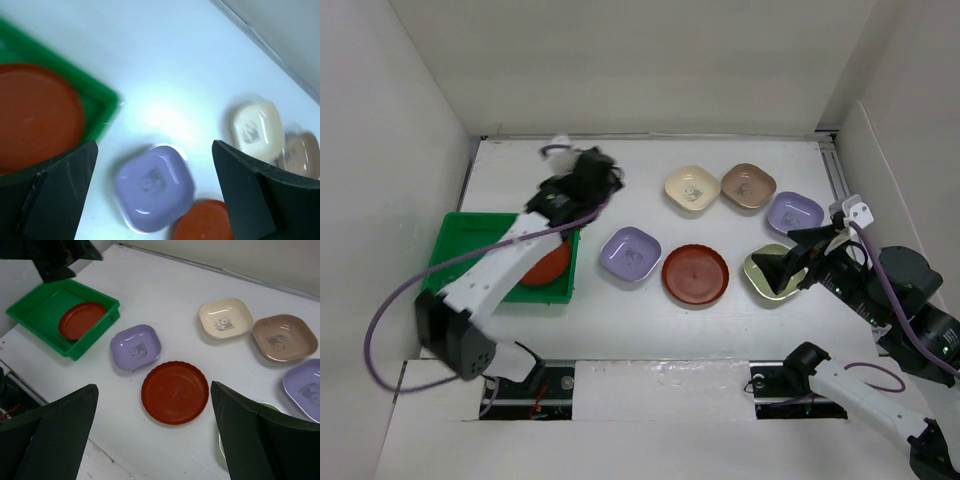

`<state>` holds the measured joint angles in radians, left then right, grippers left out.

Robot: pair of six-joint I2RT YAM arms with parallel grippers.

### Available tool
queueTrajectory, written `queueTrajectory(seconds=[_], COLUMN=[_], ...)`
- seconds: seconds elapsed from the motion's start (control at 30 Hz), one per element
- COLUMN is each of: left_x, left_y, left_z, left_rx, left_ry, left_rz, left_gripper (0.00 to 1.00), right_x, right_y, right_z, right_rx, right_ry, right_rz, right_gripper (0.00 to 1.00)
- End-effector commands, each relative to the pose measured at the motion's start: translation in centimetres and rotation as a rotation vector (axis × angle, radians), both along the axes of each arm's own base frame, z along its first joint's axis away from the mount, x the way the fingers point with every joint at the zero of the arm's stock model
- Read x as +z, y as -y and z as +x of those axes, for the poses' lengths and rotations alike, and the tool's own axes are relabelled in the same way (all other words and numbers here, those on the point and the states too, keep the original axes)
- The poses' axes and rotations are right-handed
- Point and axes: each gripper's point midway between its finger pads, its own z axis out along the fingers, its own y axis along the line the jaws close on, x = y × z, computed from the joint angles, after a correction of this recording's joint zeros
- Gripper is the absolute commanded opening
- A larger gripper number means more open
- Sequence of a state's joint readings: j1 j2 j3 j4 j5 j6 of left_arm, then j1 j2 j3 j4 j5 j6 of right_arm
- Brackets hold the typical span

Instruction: Place the plates into the plastic bin on the countertop

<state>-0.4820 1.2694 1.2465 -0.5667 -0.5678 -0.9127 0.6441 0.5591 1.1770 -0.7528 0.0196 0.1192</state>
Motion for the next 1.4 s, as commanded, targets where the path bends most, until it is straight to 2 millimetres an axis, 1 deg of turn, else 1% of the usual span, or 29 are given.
queueTrajectory(seconds=[0.0, 0.03, 0.07, 0.1, 0.13, 0.17, 0.2, 0.23, 0.27, 0.3, 0.37, 0.47, 0.5, 0.53, 0.57, 0.6, 0.63, 0.67, 0.73, 0.8, 0.83, 0.9, 0.93, 1.03, 1.1, 1.13, 1.23, 1.27, 1.37], left_x=[0.8, 0.5, 0.9, -1.8, -3.0, -3.8, -5.5, -6.9, -7.7, -9.5, -10.6, -12.3, -12.3, -13.3, -13.6, -14.5, -14.8, -16.0, -16.7, -17.6, -17.9, -19.0, -18.9, -20.2, -20.7, -21.3, -21.8, -22.4, -23.4], left_y=[11.1, 12.9, 14.8, 16.3, 18.3, 19.3, 19.8, 21.1, 21.4, 21.1, 22.3, 22.3, 22.4, 22.4, 22.6, 22.8, 23.0, 22.9, 23.1, 23.6, 23.4, 23.4, 23.7, 23.7, 24.0, 23.8, 23.9, 23.8, 23.7], left_z=[0.1, -0.3, -0.6, -1.2, -2.8, -3.5, -4.2, -5.5, -6.2, -7.2, -8.9, -11.3, -11.3, -12.1, -12.0, -12.3, -12.3, -12.4, -12.4, -12.2, -12.3, -12.3, -12.2, -12.2, -12.2, -12.3, -12.4, -12.5, -12.9], left_rx=[-0.283, -0.317, -0.343, -0.362, -0.413, -0.426, -0.431, -0.44, -0.441, -0.429, -0.417, -0.396, -0.364, -0.371, -0.361, -0.363, -0.363, -0.339, -0.335, -0.318, -0.304, -0.282, -0.275, -0.259, -0.254, -0.249, -0.242, -0.239, -0.234], left_ry=[-0.005, -0.02, -0.021, -0.089, -0.111, -0.131, -0.179, -0.214, -0.237, -0.276, -0.286, -0.302, -0.294, -0.315, -0.31, -0.335, -0.336, -0.352, -0.367, -0.369, -0.373, -0.379, -0.371, -0.379, -0.391, -0.405, -0.421, -0.429, -0.455], left_rz=[0.204, 0.233, 0.223, 0.259, 0.263, 0.255, 0.266, 0.21, 0.188, 0.183, 0.093, 0.054, 0.011, 0.009, -0.009, -0.019, -0.018, -0.013, -0.014, -0.025, -0.03, -0.036, -0.057, -0.055, -0.057, -0.035, -0.032, -0.019, -0.019], left_gripper=[0.99, 0.99, 0.99, 0.99, 0.99, 0.99, 0.99, 0.99, 0.99, 0.99, 0.99, 0.99, 0.99, 0.99, 0.99, 0.99, 0.99, 0.99, 0.97, 0.94, 0.91, 0.89, 0.88, 0.78, 0.74, 0.68, 0.59, 0.5, 0.38], right_x=[2.0, 2.1, 2.5, 2.3, 2.6, 3.1, 2.7, 3.1, 3.0, 3.3, 3.5, 3.5, 3.6, 3.5, 3.0, 3.4, 3.2, 2.8, 2.8, 2.7, 2.7, 2.7, 2.7, 2.9, 2.9, 2.9, 2.9, 3.0, 2.9], right_y=[2.0, 2.5, 3.1, 3.1, 3.4, 3.9, 4.2, 4.5, 4.9, 5.1, 5.4, 5.4, 5.5, 5.1, 4.8, 4.7, 4.3, 4.1, 3.9, 3.5, 3.4, 3.2, 3.1, 3.0, 2.8, 2.8, 2.8, 3.0, 3.2], right_z=[0.0, 0.1, -0.3, -0.4, -0.5, -0.9, -0.8, -1.0, -1.1, -1.4, -1.5, -1.5, -1.8, -1.8, -1.7, -2.0, -1.9, -1.8, -1.9, -1.9, -2.0, -2.1, -2.2, -2.2, -2.4, -2.4, -2.3, -2.6, -2.8], right_rx=[-0.087, -0.113, -0.124, -0.125, -0.137, -0.146, -0.161, -0.172, -0.188, -0.189, -0.198, -0.198, -0.189, -0.174, -0.164, -0.146, -0.135, -0.126, -0.111, -0.097, -0.085, -0.076, -0.067, -0.057, -0.044, -0.044, -0.043, -0.043, -0.043], right_ry=[0.051, 0.052, 0.059, 0.046, 0.052, 0.064, 0.052, 0.053, 0.054, 0.058, 0.059, 0.059, 0.065, 0.064, 0.053, 0.069, 0.066, 0.058, 0.057, 0.056, 0.055, 0.054, 0.054, 0.065, 0.065, 0.065, 0.07, 0.077, 0.082], right_rz=[0.01, 0.008, 0.012, 0.015, 0.018, 0.027, 0.015, 0.025, 0.024, 0.028, 0.028, 0.028, 0.035, 0.036, 0.027, 0.044, 0.043, 0.037, 0.038, 0.039, 0.04, 0.04, 0.041, 0.04, 0.041, 0.041, 0.034, 0.039, 0.032], right_gripper=[1.0, 1.0, 1.0, 1.0, 1.0, 1.0, 1.0, 1.0, 1.0, 1.0, 1.0, 1.0, 1.0, 1.0, 1.0, 1.0, 1.0, 1.0, 1.0, 1.0, 1.0, 1.0, 1.0, 1.0, 1.0, 1.0, 1.0, 1.0, 1.0])
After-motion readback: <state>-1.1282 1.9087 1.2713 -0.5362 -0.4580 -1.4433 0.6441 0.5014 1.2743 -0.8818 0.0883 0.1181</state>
